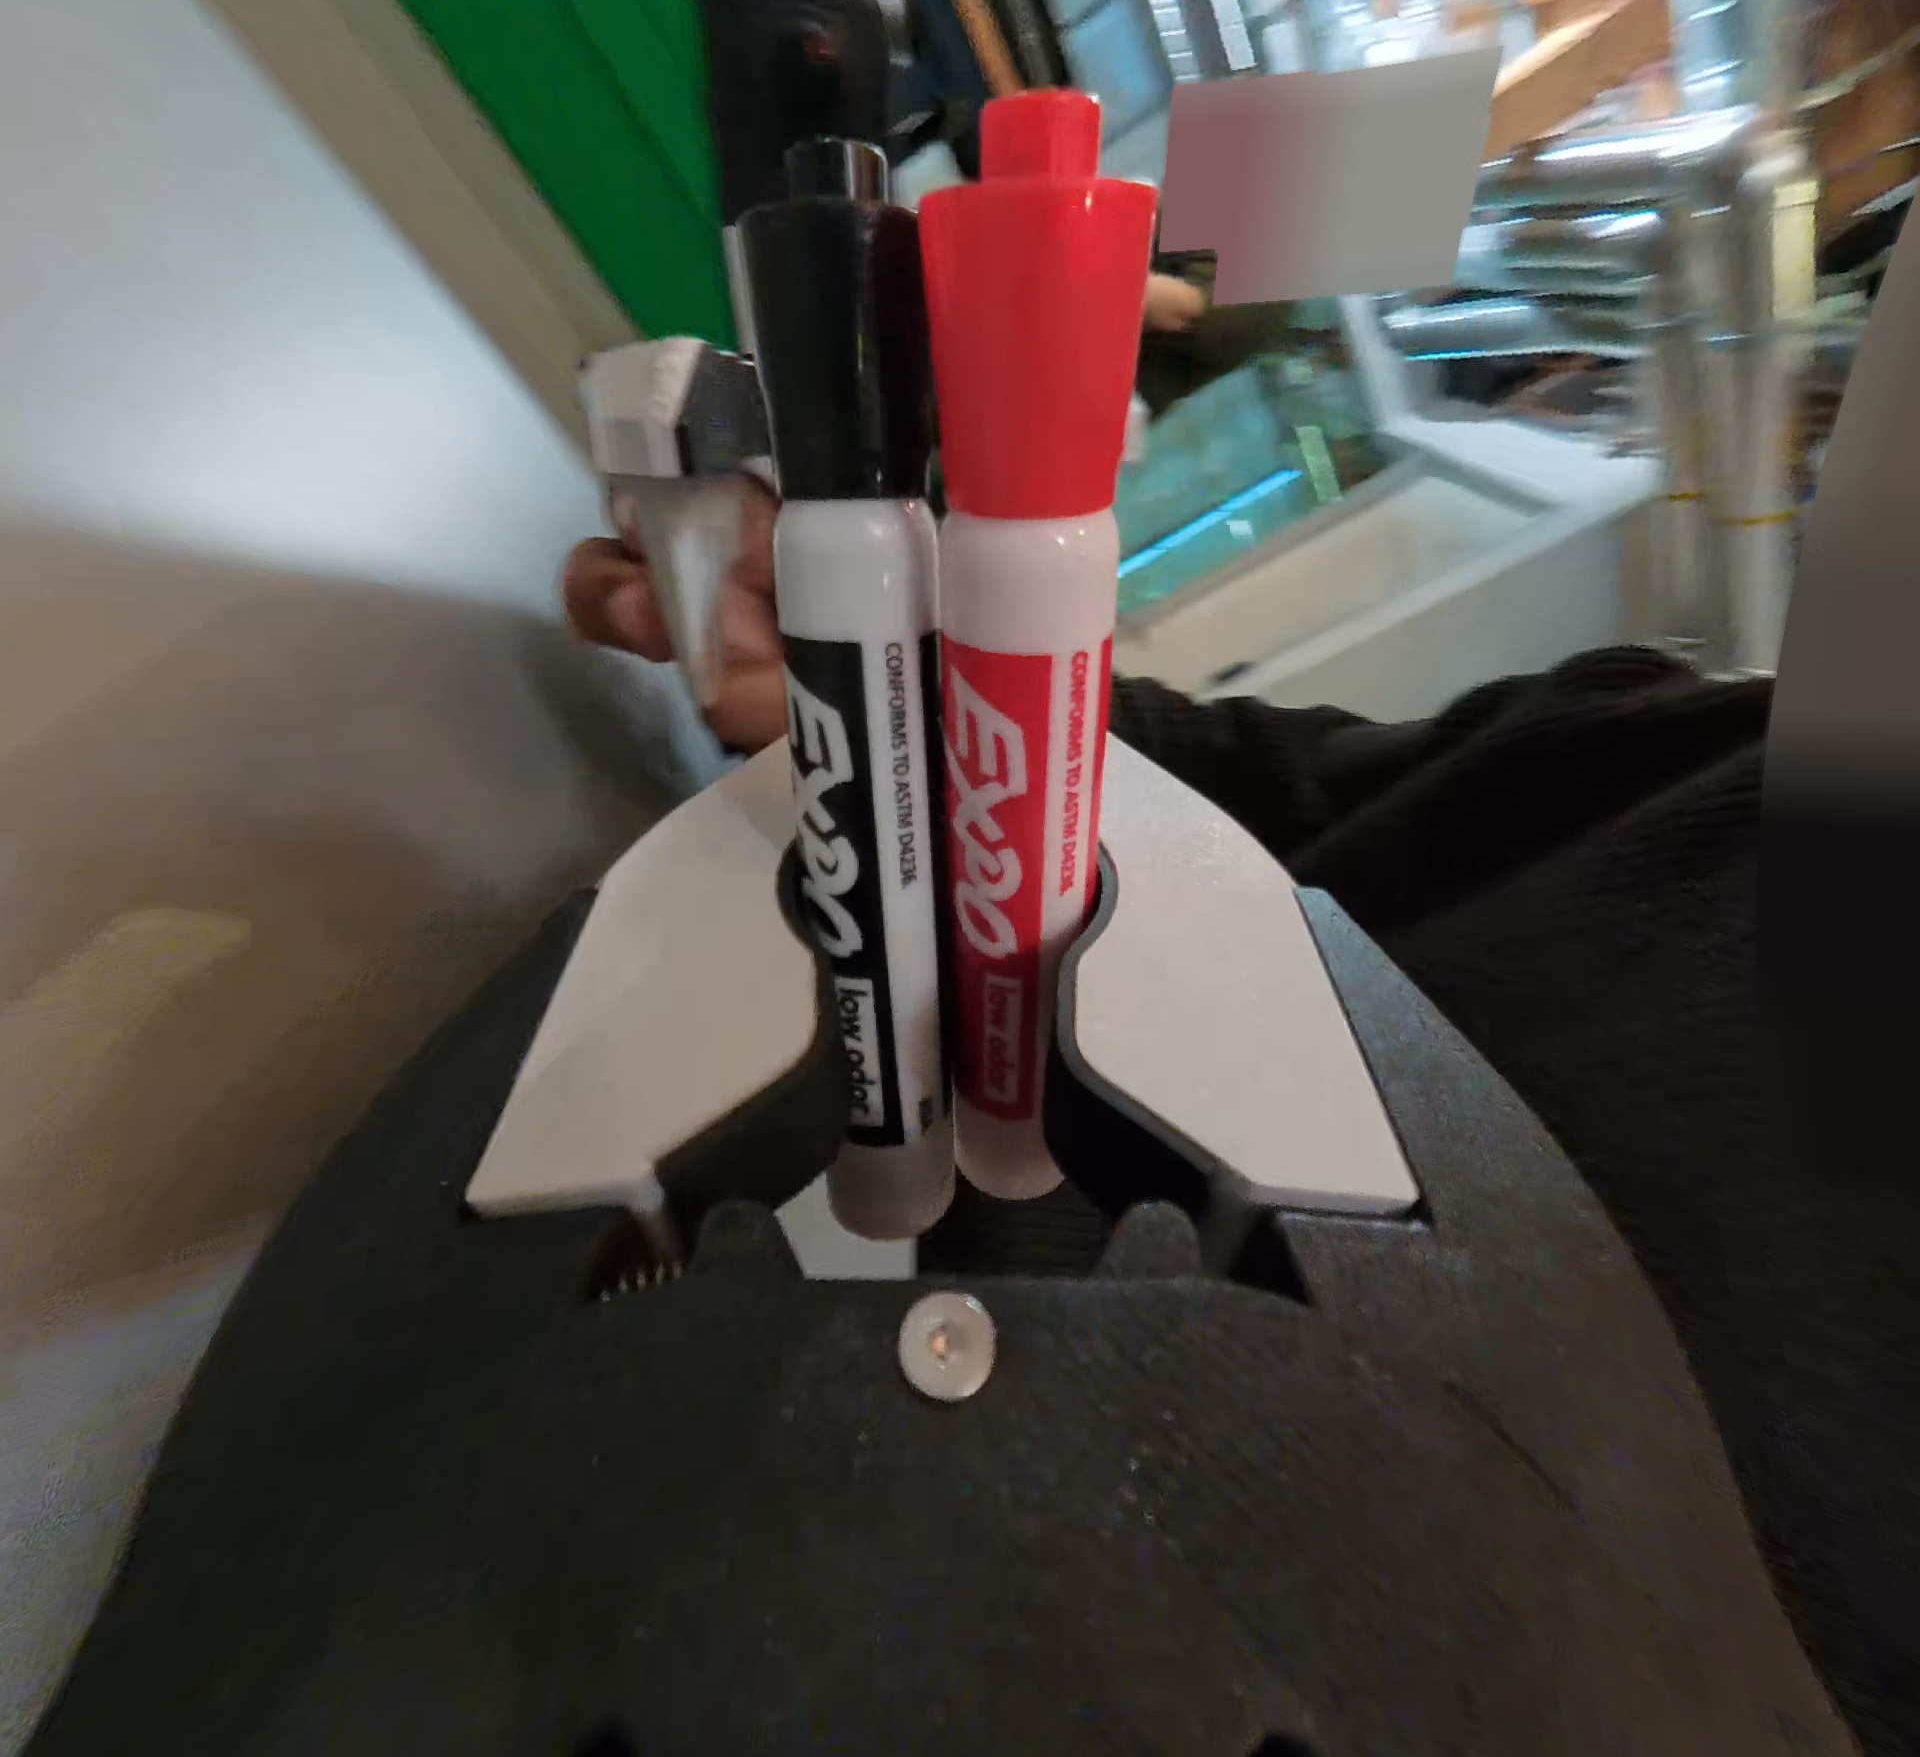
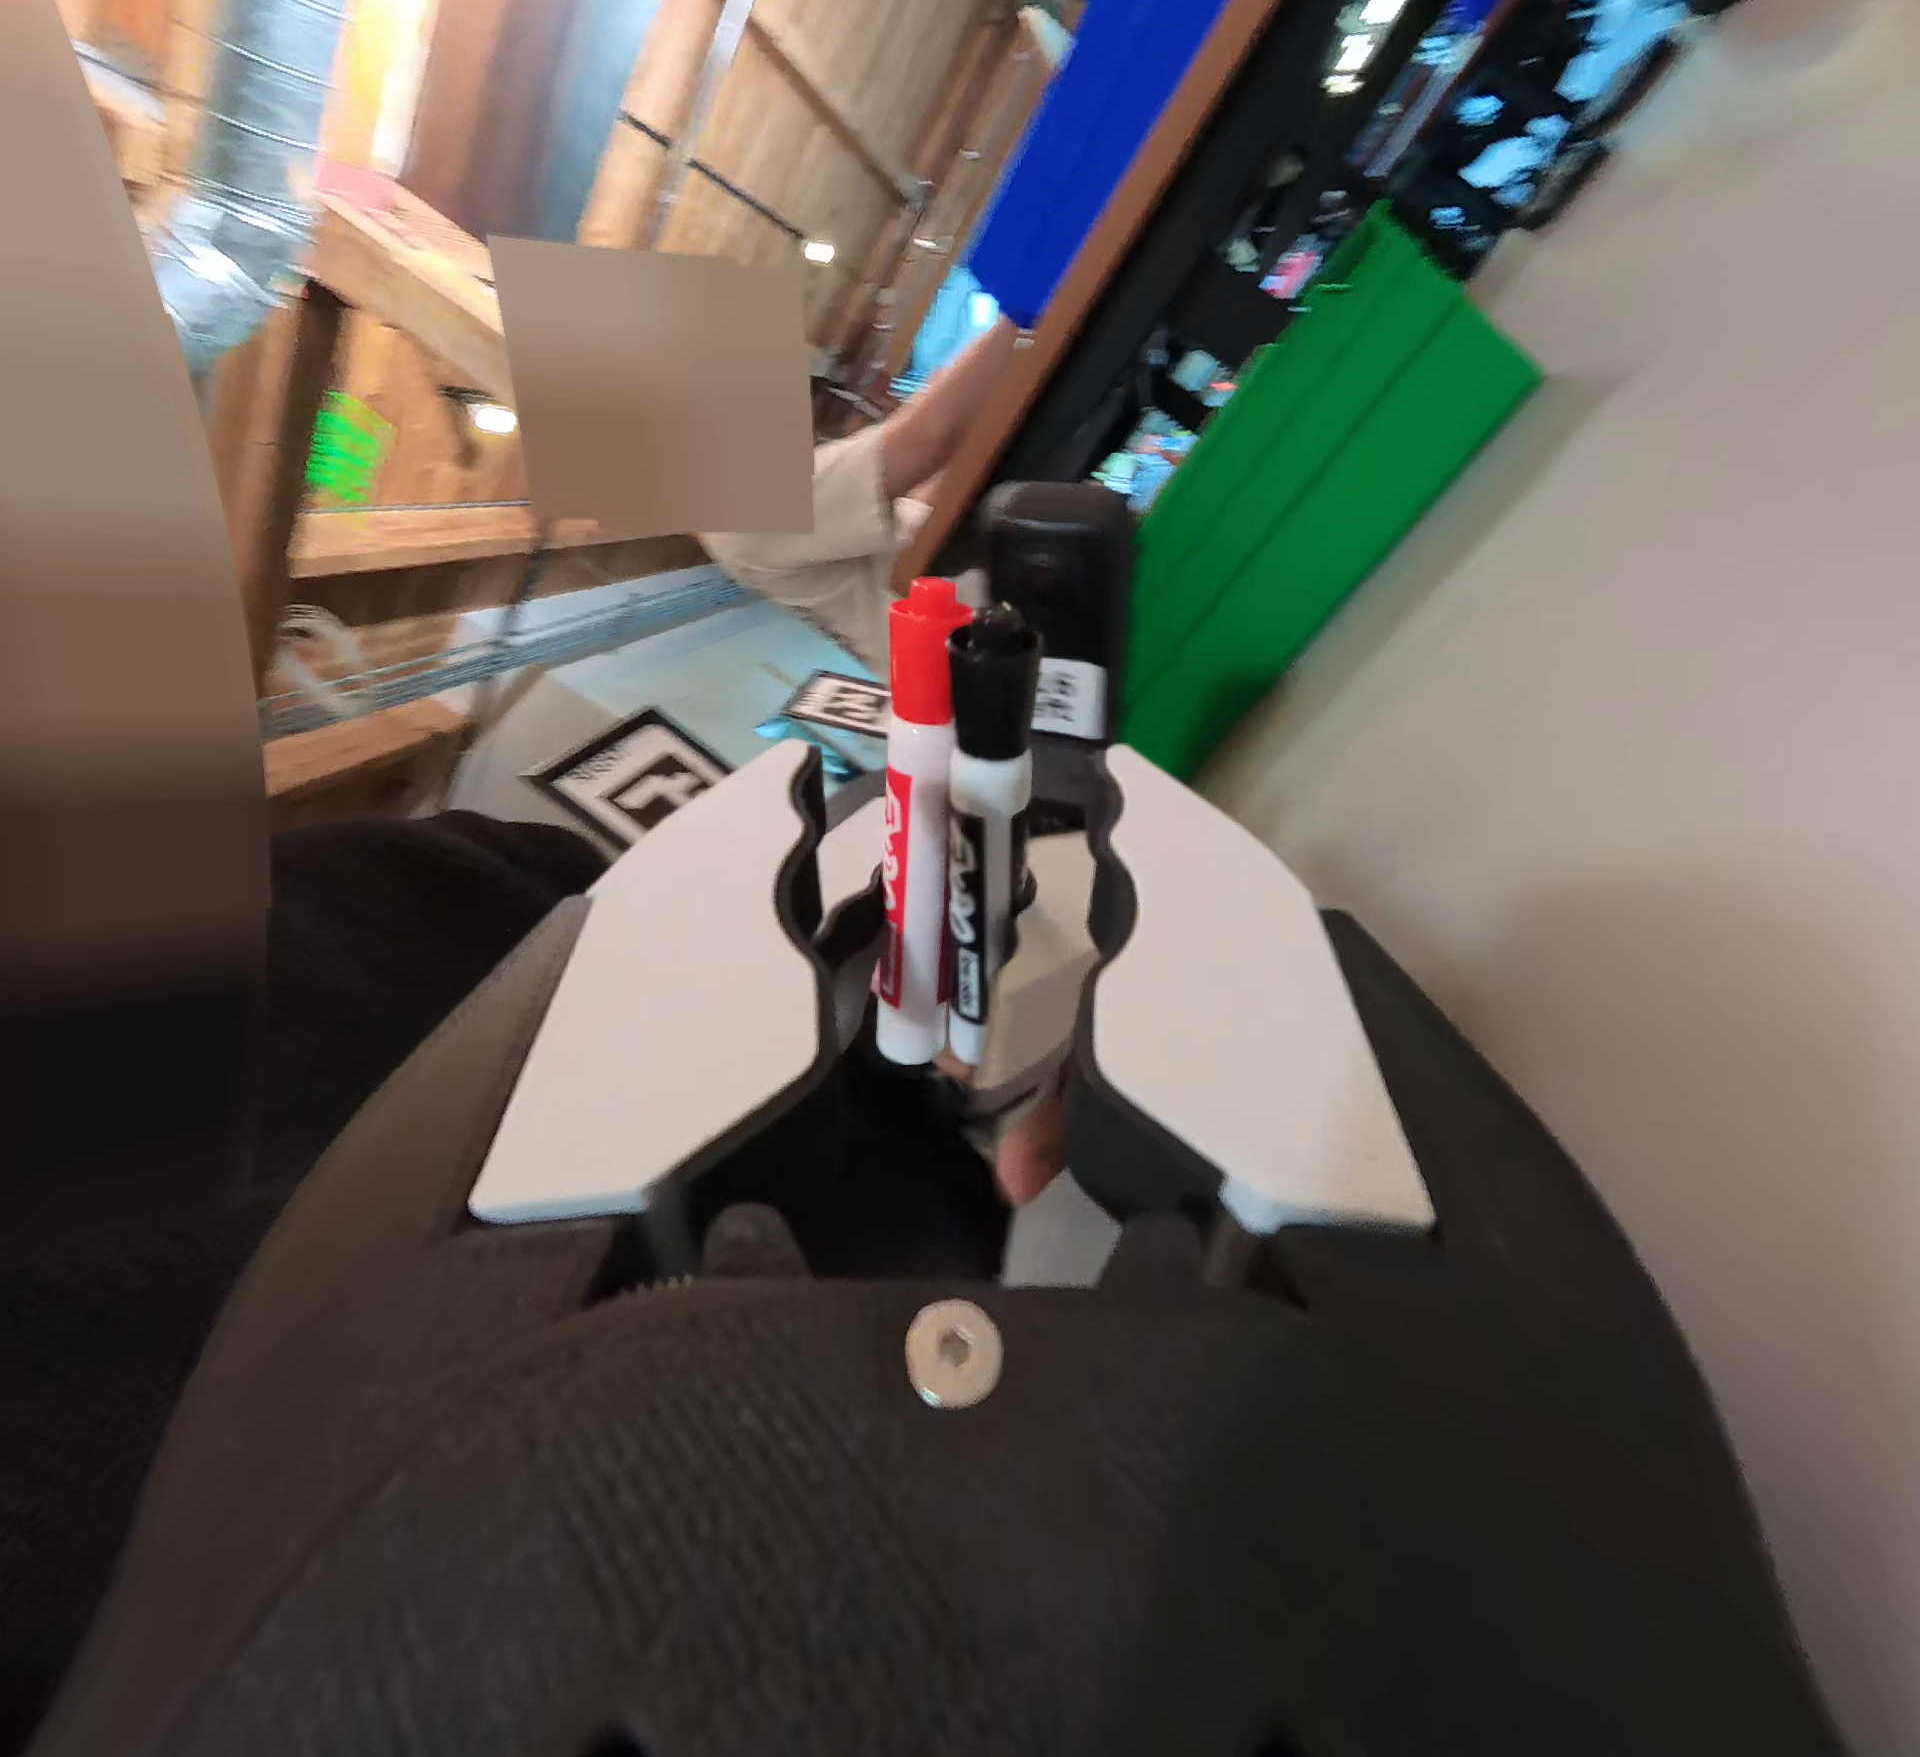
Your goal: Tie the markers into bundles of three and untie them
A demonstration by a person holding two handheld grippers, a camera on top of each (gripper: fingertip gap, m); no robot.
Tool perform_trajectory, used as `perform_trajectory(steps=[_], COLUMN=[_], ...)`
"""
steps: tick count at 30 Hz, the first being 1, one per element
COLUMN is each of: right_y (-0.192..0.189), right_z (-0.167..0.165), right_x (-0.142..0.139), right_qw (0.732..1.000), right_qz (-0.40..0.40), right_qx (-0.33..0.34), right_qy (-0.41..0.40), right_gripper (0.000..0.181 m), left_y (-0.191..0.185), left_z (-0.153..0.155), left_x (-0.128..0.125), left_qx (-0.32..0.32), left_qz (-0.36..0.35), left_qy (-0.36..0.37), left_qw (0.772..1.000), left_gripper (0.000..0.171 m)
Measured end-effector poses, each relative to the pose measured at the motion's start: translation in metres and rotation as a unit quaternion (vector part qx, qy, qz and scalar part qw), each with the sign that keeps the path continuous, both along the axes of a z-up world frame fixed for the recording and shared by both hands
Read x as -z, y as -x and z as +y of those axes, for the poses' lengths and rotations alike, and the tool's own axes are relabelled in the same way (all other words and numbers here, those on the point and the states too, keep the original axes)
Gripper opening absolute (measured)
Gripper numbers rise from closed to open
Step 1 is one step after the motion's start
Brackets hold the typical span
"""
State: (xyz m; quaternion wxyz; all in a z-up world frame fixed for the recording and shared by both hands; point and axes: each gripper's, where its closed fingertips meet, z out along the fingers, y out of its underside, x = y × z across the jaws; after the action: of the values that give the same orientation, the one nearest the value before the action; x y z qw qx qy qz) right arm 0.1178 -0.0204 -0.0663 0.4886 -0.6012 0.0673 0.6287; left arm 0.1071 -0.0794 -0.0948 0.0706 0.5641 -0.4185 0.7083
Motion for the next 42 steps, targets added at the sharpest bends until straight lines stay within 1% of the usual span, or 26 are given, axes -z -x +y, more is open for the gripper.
perform_trajectory(steps=[3,7,11,13,14,15,17,21,24,25,26,27,29,34,38,42], right_y=[0.002,0.012,0.025,0.031,0.033,0.033,0.034,0.034,0.036,0.038,0.039,0.038,0.038,0.038,0.038,0.035], right_z=[0.003,0.003,0.001,0.001,0.001,0.002,0.000,0.003,0.001,0.001,0.000,0.000,0.000,-0.001,-0.001,-0.004], right_x=[0.010,0.023,0.031,0.036,0.039,0.040,0.035,0.036,0.035,0.034,0.032,0.030,0.029,0.029,0.029,0.023], right_qw=[0.999,0.996,0.993,0.990,0.989,0.988,0.991,0.993,0.993,0.993,0.993,0.993,0.993,0.992,0.993,0.995], right_qz=[-0.041,-0.077,-0.101,-0.121,-0.130,-0.138,-0.120,-0.092,-0.097,-0.102,-0.103,-0.100,-0.104,-0.116,-0.101,-0.062], right_qx=[0.012,-0.001,-0.023,-0.027,-0.025,-0.020,-0.026,-0.022,-0.032,-0.037,-0.039,-0.037,-0.030,-0.035,-0.041,-0.053], right_qy=[0.020,0.047,0.057,0.064,0.065,0.064,0.054,0.064,0.057,0.052,0.046,0.040,0.040,0.038,0.047,0.056], right_gripper=[0.054,0.065,0.071,0.069,0.065,0.058,0.040,0.040,0.039,0.039,0.030,0.018,0.019,0.019,0.018,0.018], left_y=[-0.005,-0.004,-0.006,-0.006,-0.005,-0.005,-0.005,-0.005,-0.003,-0.003,-0.002,-0.003,-0.003,-0.003,-0.002,0.000], left_z=[0.009,0.004,-0.003,-0.004,-0.004,-0.004,-0.004,-0.003,-0.006,-0.008,-0.007,-0.006,-0.007,-0.008,-0.010,-0.017], left_x=[0.021,0.047,0.053,0.054,0.055,0.055,0.054,0.053,0.052,0.052,0.053,0.053,0.051,0.050,0.047,0.036], left_qx=[-0.035,-0.038,-0.041,-0.045,-0.046,-0.047,-0.049,-0.048,-0.037,-0.033,-0.035,-0.040,-0.037,-0.033,-0.024,-0.005], left_qz=[0.045,0.095,0.111,0.112,0.113,0.113,0.114,0.116,0.110,0.109,0.111,0.108,0.111,0.108,0.100,0.073], left_qy=[-0.067,-0.161,-0.195,-0.213,-0.220,-0.223,-0.210,-0.197,-0.190,-0.187,-0.188,-0.180,-0.164,-0.159,-0.142,-0.116], left_qw=[0.996,0.982,0.974,0.970,0.968,0.967,0.970,0.972,0.975,0.976,0.975,0.977,0.980,0.981,0.985,0.990], left_gripper=[0.043,0.043,0.042,0.042,0.042,0.043,0.043,0.042,0.042,0.041,0.023,0.020,0.020,0.020,0.024,0.034])
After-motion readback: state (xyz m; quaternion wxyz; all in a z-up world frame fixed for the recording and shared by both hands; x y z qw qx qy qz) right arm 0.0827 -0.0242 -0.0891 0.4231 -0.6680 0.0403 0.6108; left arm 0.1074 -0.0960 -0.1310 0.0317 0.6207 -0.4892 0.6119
